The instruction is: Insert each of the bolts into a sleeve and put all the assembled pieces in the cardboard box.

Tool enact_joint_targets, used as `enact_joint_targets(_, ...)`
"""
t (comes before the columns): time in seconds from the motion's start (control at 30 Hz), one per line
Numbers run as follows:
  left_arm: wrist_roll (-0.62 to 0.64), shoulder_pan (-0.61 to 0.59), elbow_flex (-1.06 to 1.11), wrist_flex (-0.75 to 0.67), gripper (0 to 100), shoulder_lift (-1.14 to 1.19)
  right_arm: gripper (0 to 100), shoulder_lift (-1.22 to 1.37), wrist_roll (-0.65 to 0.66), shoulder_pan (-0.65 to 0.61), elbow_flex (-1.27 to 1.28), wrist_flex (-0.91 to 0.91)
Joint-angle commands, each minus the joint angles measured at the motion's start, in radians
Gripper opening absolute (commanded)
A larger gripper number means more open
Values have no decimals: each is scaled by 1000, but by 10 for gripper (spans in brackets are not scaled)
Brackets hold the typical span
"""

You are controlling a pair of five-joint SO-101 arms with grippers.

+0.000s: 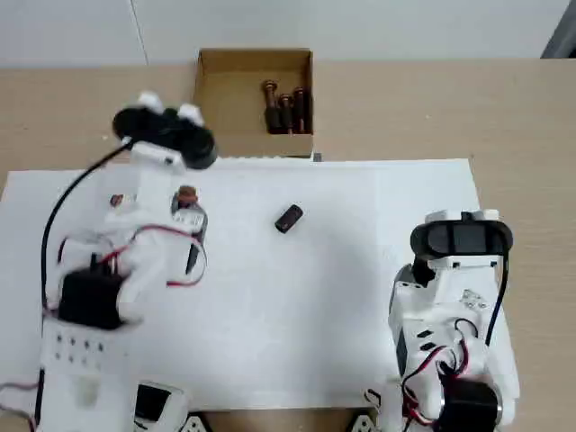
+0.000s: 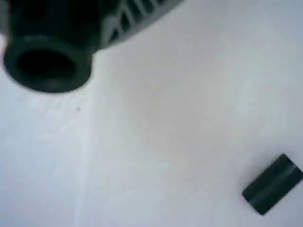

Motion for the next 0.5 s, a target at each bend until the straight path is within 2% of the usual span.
enact_joint_targets(0.0,91,0,110,-77,5,-129,2,-45,-43,-64,38,-33)
enact_joint_targets(0.2,250,3,306,-187,5,-302,2,-122,-100,-209,89,-81)
enact_joint_targets(0.47,288,14,587,-394,5,-568,2,-196,-92,-363,213,-202)
